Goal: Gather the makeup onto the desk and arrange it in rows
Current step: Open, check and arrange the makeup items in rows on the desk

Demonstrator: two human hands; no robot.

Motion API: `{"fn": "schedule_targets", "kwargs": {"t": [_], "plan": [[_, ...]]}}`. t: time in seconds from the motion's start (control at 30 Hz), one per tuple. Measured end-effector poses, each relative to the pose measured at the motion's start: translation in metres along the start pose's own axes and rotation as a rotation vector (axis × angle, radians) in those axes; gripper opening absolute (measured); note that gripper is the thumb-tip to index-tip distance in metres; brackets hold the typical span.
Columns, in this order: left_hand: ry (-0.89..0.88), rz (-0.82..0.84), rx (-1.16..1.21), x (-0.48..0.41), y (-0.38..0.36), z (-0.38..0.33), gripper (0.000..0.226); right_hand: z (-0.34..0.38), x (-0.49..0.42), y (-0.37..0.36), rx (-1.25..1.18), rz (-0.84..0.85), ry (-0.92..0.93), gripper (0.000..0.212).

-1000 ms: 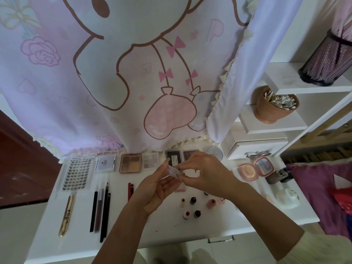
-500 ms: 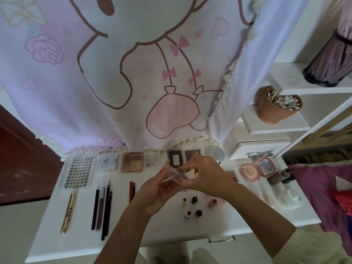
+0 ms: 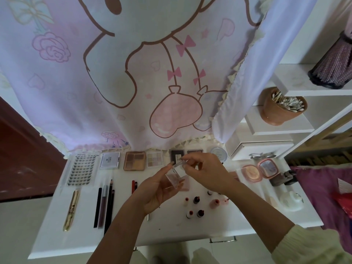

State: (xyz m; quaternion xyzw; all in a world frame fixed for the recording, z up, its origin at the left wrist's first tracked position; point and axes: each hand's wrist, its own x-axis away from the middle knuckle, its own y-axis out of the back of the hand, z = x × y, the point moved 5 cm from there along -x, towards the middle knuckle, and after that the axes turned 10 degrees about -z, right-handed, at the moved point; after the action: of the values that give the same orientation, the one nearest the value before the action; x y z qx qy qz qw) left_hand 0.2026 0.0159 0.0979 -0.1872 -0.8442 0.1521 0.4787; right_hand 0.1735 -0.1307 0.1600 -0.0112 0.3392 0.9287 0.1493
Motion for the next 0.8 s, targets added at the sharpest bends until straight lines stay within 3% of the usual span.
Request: {"fn": "schedule_targets", "kwargs": {"t": [0.17,0.33,0.47,0.6,0.8], "plan": [[-0.015,-0.03,-0.069,0.0,0.002,-0.006,0.046,-0.01,-0.001,0.001,-0.19,-0.027,-0.141,0.015],[-0.078,-0.03,-0.032,-0.003,0.01,-0.011,0.054,-0.029,0.006,-0.001,-0.415,-0.114,-0.422,0.013],[-0.256,-0.017,-0.138,-0.002,0.011,-0.014,0.042,-0.041,0.014,-0.015,-0.596,-0.209,-0.642,0.012],[-0.491,-0.156,-0.284,-0.004,0.013,-0.02,0.029,-0.044,0.016,-0.031,-0.68,-0.22,-0.702,0.01],[-0.579,-0.265,-0.425,-0.03,0.019,-0.042,0.019,-0.053,-0.002,-0.042,-0.622,-0.099,-0.743,0.012]]}}
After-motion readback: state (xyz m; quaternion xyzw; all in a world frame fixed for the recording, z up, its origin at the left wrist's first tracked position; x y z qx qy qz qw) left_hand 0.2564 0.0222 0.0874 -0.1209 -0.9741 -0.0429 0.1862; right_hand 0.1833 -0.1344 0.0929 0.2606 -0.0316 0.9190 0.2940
